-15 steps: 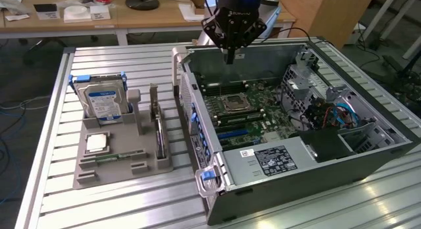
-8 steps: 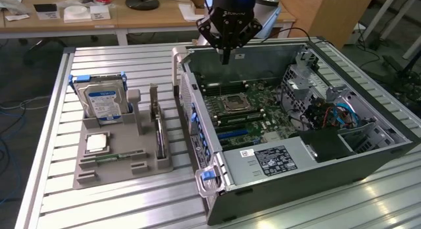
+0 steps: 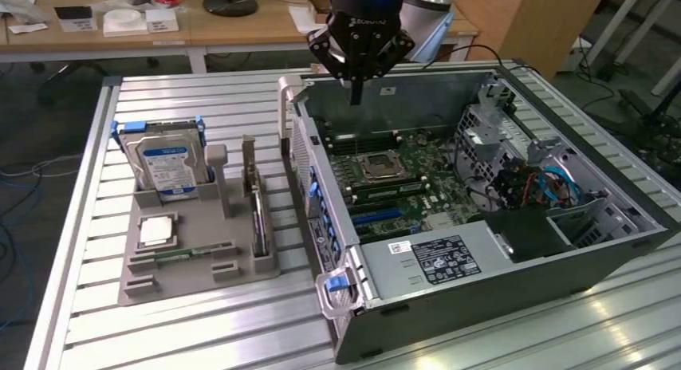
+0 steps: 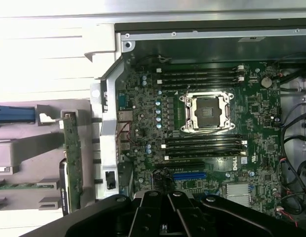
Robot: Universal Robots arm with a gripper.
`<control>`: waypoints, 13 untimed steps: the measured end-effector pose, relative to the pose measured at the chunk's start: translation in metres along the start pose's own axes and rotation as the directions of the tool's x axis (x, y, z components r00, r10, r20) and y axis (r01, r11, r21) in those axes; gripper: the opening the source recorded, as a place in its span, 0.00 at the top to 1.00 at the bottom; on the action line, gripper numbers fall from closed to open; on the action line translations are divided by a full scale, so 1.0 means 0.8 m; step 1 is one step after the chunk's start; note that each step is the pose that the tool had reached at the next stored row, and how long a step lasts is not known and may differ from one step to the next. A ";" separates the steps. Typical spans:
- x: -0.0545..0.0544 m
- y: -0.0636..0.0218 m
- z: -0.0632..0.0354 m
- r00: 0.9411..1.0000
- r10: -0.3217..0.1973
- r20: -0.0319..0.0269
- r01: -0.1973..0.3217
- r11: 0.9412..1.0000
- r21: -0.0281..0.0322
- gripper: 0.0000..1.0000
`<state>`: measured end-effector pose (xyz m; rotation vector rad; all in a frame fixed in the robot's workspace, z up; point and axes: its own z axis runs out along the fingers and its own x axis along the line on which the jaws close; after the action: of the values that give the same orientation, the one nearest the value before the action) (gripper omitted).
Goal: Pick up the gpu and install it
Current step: 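Reach for the gpu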
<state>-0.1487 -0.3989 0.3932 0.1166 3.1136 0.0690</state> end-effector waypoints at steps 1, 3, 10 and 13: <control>0.002 0.000 0.000 1.000 0.000 0.000 0.000 1.000 0.000 0.89; 0.003 0.000 0.000 1.000 0.000 0.000 0.000 1.000 0.000 0.89; 0.005 0.000 0.000 1.000 0.000 0.000 0.000 1.000 0.000 0.89; 0.007 -0.001 0.000 1.000 0.000 0.000 0.000 1.000 0.000 0.89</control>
<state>-0.1543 -0.3989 0.3932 0.1166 3.1136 0.0689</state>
